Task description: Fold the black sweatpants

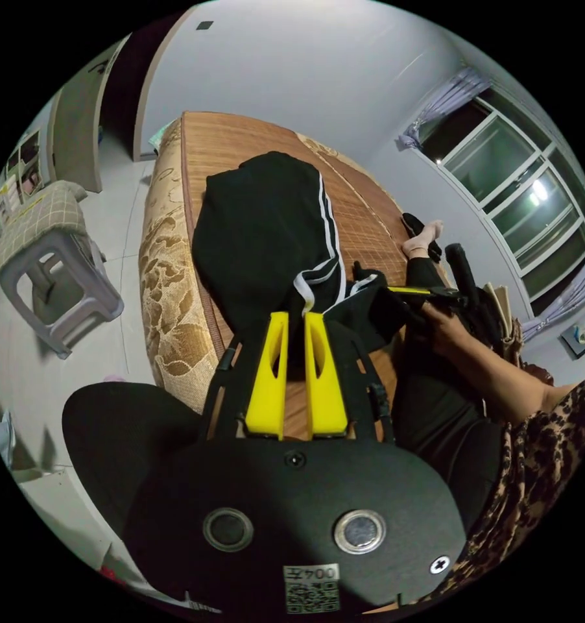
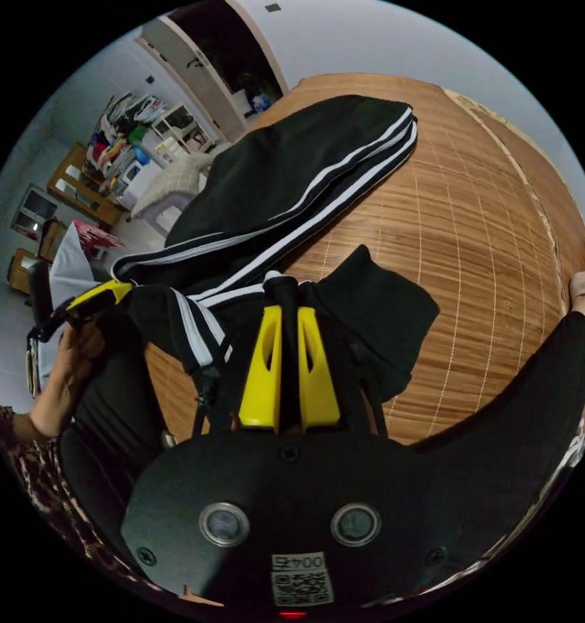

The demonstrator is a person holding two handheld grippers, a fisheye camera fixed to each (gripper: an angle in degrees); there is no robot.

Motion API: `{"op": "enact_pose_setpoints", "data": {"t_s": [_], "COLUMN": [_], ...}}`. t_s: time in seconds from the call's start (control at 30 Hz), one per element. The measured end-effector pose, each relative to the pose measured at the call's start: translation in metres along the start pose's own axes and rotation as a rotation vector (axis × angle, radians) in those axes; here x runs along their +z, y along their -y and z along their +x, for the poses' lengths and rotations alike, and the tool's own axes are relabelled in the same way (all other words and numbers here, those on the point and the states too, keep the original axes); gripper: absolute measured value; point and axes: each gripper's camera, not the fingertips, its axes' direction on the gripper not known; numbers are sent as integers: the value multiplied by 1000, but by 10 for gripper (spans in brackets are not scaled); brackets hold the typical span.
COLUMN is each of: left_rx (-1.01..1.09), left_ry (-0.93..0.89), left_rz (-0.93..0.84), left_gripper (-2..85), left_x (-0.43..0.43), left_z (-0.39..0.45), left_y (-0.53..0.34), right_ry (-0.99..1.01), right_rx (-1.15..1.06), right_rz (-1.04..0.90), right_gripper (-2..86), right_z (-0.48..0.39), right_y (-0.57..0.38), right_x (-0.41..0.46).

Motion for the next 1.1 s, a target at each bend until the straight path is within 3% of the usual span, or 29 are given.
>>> {"op": "enact_pose_setpoints", "data": {"t_s": [0.23,0.47,0.73,0.9,1.03,1.1], "left_rx": [-81,-182,-173,-225,-262,-314], "left_ry": [-54,-128,4,39,45,54], "left_rz": [85,184,356,456,409,342], "left_gripper": [20,20,20,21,21,20], "left_x": [-38,-93,-214,-303,-331,-331], "left_z": [-43,-97,-151,-200,-232,-257], "left_y": [-13,-24,-25,-47,-65,-78], "right_ry": [26,44,-196,-387,-412,-446], "right_rx": [10,153,178,306,394,429], "right_rz": [129,386,687,825,719,526], "right_gripper": [37,36,33,31,33,36], "right_z": [18,65,73,85,103,115], "right_y": [-14,-55,-149,-257,-308,-322], "right_x": [-99,-232,-400,-503,-527,-512]}}
